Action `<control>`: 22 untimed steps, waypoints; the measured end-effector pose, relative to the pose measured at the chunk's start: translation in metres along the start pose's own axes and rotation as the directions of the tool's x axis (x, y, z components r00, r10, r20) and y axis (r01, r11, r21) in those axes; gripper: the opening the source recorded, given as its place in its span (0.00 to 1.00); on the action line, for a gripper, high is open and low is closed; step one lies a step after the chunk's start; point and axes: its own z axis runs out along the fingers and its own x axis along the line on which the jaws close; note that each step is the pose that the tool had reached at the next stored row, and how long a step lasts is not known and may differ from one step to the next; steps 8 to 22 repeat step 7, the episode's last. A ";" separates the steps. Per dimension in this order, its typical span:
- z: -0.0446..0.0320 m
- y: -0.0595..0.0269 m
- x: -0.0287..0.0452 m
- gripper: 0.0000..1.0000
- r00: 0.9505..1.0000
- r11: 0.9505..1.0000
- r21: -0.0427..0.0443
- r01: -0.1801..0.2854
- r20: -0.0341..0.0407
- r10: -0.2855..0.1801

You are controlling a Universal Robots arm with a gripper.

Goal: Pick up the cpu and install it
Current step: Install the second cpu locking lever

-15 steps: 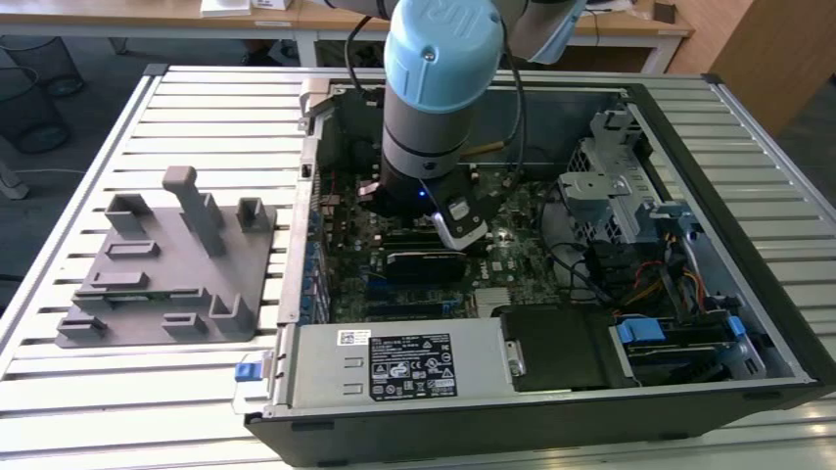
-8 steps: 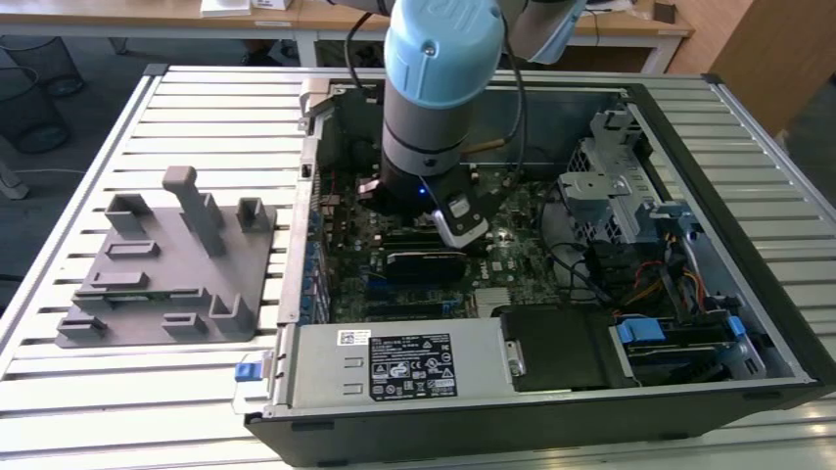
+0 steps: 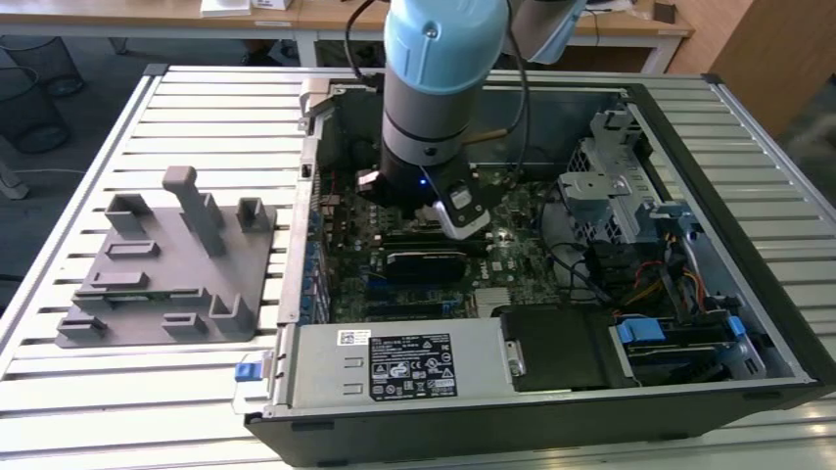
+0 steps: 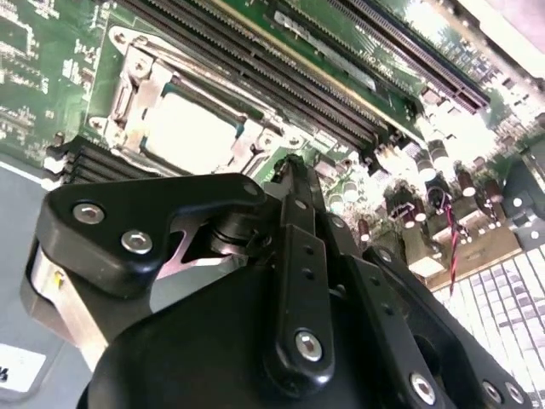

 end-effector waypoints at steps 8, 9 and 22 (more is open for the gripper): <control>-0.0167 0.0053 0.0005 0.11 1.000 1.000 0.000 0.000 0.000 0.000; -0.0167 0.0053 0.0005 0.11 1.000 1.000 0.000 0.000 0.000 0.000; -0.0167 0.0053 0.0005 0.11 1.000 1.000 0.000 0.000 0.000 0.000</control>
